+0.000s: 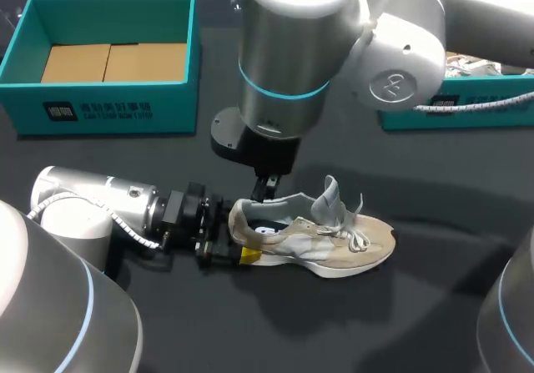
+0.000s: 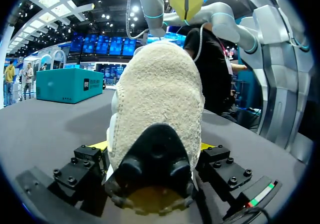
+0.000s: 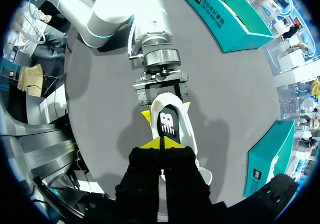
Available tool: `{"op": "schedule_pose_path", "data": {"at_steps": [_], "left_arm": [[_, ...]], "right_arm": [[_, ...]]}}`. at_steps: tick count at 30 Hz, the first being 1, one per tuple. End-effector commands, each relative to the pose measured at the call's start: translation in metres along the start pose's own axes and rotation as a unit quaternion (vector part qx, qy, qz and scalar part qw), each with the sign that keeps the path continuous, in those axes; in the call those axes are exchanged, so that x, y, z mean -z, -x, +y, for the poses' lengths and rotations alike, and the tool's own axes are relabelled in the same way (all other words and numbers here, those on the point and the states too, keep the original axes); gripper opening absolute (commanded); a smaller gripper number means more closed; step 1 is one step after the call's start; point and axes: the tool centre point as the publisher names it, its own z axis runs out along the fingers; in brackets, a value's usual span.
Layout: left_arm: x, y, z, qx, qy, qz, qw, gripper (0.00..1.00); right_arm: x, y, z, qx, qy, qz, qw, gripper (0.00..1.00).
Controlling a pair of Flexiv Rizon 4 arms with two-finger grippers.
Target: Take the shoe out of the shoebox, open the shoe tongue, remove and reinsert the insole, then place the shoe into the shoebox
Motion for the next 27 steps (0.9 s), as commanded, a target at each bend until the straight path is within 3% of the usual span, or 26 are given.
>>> {"op": "schedule_pose_path", "data": {"at_steps": [1,3,7,8,20,27], "left_arm": [[0.001,-0.001,0.003,0.000,0.000,-0.002,1.000,0.00],[0.001,-0.001,0.003,0.000,0.000,-0.002,1.000,0.00],[0.001,-0.001,0.003,0.000,0.000,-0.002,1.000,0.00],[0.001,-0.001,0.003,0.000,0.000,-0.002,1.000,0.00],[0.001,-0.001,0.003,0.000,0.000,-0.002,1.000,0.00],[0.001,-0.001,0.003,0.000,0.000,-0.002,1.000,0.00]], "right_arm": [[-0.001,-0.001,0.003,0.000,-0.002,0.000,1.000,0.00],[-0.001,-0.001,0.003,0.000,-0.002,0.000,1.000,0.00],[-0.023,0.001,0.010,0.025,-0.008,0.001,1.000,0.00],[-0.026,0.003,0.007,-0.004,0.007,0.006,1.000,0.00],[-0.026,0.004,0.004,-0.026,0.008,-0.001,1.000,0.00],[-0.056,0.010,0.002,0.007,0.005,0.005,1.000,0.00]]}}
